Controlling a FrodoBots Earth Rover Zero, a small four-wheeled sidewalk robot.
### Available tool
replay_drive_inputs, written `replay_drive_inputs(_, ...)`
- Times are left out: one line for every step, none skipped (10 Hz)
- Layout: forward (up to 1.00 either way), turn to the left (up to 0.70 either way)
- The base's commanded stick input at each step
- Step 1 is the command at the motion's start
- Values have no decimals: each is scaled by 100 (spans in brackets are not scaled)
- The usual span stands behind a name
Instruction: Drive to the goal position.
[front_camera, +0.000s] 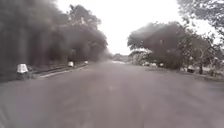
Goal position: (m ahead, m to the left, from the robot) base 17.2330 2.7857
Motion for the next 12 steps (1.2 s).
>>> replay_drive_inputs(70,0)
replay_drive_inputs(70,0)
replay_drive_inputs(70,0)
replay_drive_inputs(70,0)
replay_drive_inputs(70,0)
replay_drive_inputs(70,0)
replay_drive_inputs(70,0)
replay_drive_inputs(70,0)
replay_drive_inputs(70,0)
replay_drive_inputs(70,0)
replay_drive_inputs(70,0)
replay_drive_inputs(70,0)
